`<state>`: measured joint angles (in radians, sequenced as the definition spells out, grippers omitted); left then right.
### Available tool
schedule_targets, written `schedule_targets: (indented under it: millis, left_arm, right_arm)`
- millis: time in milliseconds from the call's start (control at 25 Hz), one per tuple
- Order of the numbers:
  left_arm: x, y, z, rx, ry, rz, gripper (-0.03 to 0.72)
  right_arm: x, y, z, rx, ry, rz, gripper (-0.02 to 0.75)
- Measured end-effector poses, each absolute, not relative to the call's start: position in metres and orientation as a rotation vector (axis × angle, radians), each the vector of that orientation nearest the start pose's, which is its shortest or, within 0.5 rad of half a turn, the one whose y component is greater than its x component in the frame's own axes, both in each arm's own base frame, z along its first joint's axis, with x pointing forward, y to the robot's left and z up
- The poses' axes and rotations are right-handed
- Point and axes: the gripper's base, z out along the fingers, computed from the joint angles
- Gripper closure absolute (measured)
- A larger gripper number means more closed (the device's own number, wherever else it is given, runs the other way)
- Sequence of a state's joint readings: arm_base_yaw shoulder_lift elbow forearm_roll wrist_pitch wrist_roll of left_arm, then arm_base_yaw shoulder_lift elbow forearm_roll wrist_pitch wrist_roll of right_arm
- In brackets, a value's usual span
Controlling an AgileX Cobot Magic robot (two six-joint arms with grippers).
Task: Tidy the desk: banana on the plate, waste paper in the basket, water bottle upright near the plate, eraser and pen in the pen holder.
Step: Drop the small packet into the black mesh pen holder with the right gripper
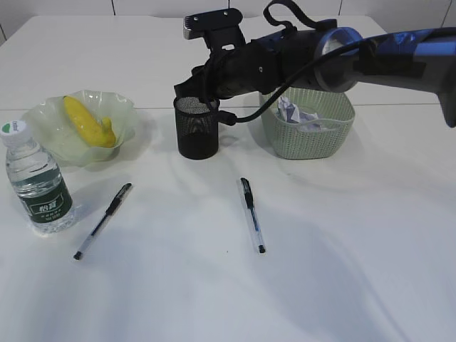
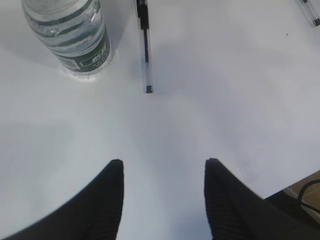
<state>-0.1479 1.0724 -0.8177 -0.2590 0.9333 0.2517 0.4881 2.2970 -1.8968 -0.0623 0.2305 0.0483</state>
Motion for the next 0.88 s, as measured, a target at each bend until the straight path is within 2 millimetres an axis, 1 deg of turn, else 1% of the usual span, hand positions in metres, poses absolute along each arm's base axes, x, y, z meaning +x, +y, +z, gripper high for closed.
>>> schedule_targets:
  millis: [200, 600, 880]
  left_arm:
    - [0.1865, -0.0467, 0.2906, 0.389, 2.619, -0.292, 0.318]
    - [0.1866, -0.0468, 0.2907, 0.388, 2.617, -0.293, 0.318]
    - [0.1867, -0.0468, 0.2907, 0.388, 2.617, -0.293, 0.318]
  right_arm:
    - [0.4772, 0.2519, 0.2052, -0.518, 2.061, 0.268, 0.468]
    - [0.4771, 0.2518, 0.2052, -0.519, 2.066, 0.267, 0.466]
    - [0.4722, 0.2483, 0.2066, -0.541, 2.181, 0.233, 0.466]
